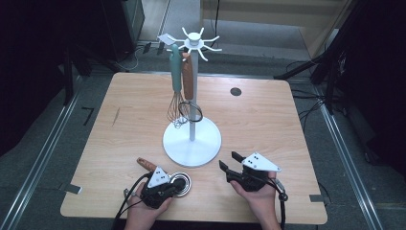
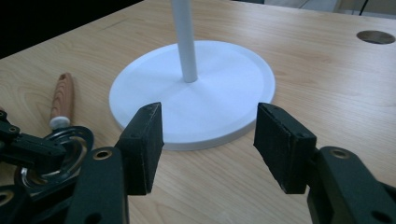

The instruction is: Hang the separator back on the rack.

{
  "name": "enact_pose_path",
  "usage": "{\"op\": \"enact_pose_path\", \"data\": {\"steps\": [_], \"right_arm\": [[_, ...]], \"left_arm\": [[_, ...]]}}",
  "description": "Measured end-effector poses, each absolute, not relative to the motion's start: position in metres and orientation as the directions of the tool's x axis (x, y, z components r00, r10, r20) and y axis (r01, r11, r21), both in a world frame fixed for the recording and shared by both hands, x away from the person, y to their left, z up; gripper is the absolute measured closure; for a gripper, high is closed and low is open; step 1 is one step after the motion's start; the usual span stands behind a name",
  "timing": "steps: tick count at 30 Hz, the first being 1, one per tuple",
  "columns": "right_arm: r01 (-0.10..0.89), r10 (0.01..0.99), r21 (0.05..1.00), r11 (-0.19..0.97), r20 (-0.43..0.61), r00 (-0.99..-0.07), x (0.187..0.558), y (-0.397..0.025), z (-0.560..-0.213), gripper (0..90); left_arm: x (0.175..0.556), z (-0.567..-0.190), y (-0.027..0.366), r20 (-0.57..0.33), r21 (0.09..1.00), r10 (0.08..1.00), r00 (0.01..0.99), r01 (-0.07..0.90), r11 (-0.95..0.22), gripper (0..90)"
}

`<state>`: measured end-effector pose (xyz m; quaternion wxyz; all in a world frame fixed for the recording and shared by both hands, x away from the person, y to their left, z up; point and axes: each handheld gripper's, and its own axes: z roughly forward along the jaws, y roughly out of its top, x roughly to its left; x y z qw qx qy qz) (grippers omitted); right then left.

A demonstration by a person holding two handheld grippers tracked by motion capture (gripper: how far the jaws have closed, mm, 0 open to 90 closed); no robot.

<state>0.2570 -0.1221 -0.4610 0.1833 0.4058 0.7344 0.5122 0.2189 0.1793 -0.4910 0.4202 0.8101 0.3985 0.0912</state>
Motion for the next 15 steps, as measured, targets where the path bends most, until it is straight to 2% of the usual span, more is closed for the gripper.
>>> {"op": "enact_pose_path", "data": {"steps": [2, 9, 15], "right_arm": [[0.409, 0.774, 0.900, 0.151, 0.150, -0.615, 0.256, -0.115, -0.461, 44.1], [0.410, 0.709, 0.891, 0.197, 0.159, -0.687, 0.255, -0.078, -0.461, 48.7], [0.407, 0.630, 0.875, 0.261, 0.165, -0.759, 0.254, -0.040, -0.465, 59.0]], "left_arm": [[0.218, -0.483, 0.188, -0.186, 0.774, 0.728, 0.660, 0.555, -0.306, 87.2], [0.225, -0.470, 0.246, -0.194, 0.801, 0.796, 0.574, 0.561, -0.209, 90.0], [0.233, -0.469, 0.283, -0.211, 0.805, 0.842, 0.497, 0.577, -0.139, 90.0]]}}
